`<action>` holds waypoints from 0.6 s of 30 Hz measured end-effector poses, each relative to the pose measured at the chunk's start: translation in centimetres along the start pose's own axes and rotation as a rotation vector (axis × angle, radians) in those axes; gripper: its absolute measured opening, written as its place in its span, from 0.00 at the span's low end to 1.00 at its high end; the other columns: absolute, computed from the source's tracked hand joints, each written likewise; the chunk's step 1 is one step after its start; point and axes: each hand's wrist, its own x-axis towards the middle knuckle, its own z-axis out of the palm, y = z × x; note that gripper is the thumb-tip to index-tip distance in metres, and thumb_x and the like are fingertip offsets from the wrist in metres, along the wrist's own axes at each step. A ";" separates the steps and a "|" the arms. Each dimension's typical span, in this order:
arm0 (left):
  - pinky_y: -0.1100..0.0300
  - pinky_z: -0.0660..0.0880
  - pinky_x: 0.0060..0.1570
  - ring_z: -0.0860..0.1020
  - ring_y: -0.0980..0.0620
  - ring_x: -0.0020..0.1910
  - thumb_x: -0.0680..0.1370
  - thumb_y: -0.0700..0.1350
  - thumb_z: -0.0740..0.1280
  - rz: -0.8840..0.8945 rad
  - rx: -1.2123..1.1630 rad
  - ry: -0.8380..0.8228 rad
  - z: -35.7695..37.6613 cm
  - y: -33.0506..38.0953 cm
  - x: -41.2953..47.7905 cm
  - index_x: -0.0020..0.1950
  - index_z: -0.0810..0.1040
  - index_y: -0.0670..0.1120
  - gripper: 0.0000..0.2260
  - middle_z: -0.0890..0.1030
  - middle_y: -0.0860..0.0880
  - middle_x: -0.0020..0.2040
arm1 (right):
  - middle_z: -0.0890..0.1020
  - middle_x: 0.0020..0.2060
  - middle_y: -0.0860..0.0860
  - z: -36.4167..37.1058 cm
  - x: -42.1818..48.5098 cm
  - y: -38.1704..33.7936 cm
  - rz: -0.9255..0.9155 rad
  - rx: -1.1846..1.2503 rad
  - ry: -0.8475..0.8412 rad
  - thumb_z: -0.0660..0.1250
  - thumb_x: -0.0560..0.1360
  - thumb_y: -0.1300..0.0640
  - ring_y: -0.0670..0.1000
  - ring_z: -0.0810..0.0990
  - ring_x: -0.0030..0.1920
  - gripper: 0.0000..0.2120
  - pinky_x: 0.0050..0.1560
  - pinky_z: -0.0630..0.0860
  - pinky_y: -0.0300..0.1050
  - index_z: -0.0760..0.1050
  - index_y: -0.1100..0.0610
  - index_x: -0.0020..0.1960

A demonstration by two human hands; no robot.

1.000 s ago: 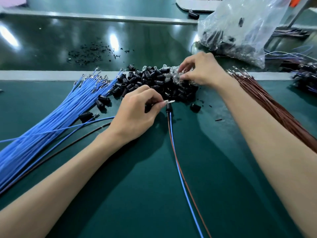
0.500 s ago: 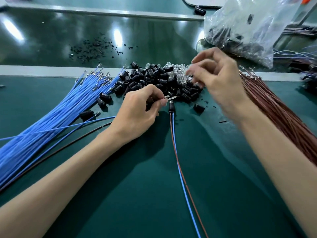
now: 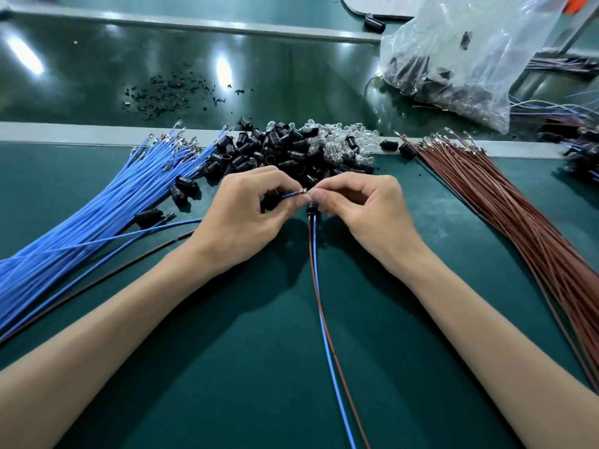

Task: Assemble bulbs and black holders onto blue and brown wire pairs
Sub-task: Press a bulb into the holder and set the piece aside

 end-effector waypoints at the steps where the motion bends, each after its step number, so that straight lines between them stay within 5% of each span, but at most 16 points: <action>1: 0.66 0.69 0.41 0.74 0.57 0.37 0.75 0.40 0.71 -0.002 0.002 0.005 0.0 0.0 0.0 0.44 0.82 0.39 0.04 0.78 0.52 0.38 | 0.83 0.32 0.46 0.0 0.0 0.0 0.006 -0.012 -0.006 0.74 0.72 0.60 0.42 0.78 0.33 0.06 0.40 0.75 0.35 0.82 0.49 0.40; 18: 0.66 0.69 0.38 0.73 0.53 0.35 0.75 0.41 0.70 0.103 0.121 0.057 0.3 -0.2 -0.2 0.43 0.81 0.40 0.04 0.78 0.49 0.38 | 0.82 0.31 0.43 -0.4 0.1 0.5 0.081 0.037 -0.093 0.71 0.74 0.60 0.40 0.78 0.34 0.08 0.40 0.74 0.33 0.80 0.48 0.40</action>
